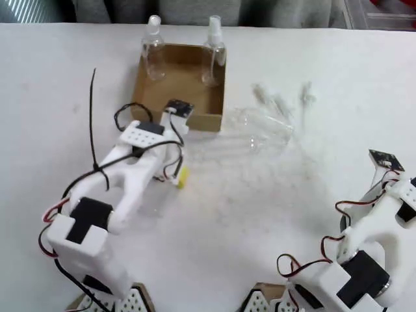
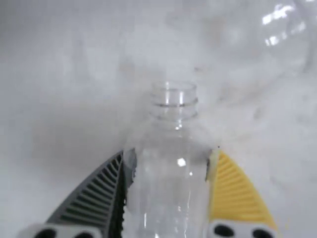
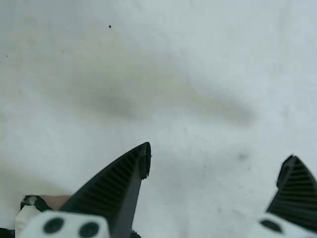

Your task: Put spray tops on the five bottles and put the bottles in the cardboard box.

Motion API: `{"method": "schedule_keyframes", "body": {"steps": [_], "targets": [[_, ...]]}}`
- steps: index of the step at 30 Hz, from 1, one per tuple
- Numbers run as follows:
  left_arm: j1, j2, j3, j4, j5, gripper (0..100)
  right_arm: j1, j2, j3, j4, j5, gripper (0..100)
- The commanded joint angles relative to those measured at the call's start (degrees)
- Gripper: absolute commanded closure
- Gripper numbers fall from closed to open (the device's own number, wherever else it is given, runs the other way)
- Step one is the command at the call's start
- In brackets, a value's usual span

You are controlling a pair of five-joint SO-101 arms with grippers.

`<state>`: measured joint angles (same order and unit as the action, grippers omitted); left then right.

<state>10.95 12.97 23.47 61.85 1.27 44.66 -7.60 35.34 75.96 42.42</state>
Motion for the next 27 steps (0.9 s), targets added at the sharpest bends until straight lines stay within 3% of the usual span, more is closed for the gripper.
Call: {"method": "schedule_keyframes", "body": {"steps": [1,8,12,16,22,27], "targets": [[-2.1,-2.0,-0.4,0.3,0.5,90,-0.6,-2.3,-0.7,-0.5,0.5,63.3],[-3.3,-16.0,13.4,-7.6,-2.3,89,-1.9,-2.4,-0.7,-0.5,0.5,63.3],[-5.0,-21.0,18.8,-8.4,-4.7,80,-3.2,-2.4,-0.7,-0.4,0.1,63.3],[-7.0,-19.3,19.1,-7.9,-4.7,72,-3.4,-2.4,-0.7,-0.2,0.1,63.3],[-7.3,-18.9,18.9,-7.7,-5.1,69,-2.9,-2.4,-0.7,-0.2,0.1,63.3],[-7.0,-18.9,14.5,-1.1,-5.1,56,-2.9,-2.4,-0.6,-0.2,0.2,63.3]]}}
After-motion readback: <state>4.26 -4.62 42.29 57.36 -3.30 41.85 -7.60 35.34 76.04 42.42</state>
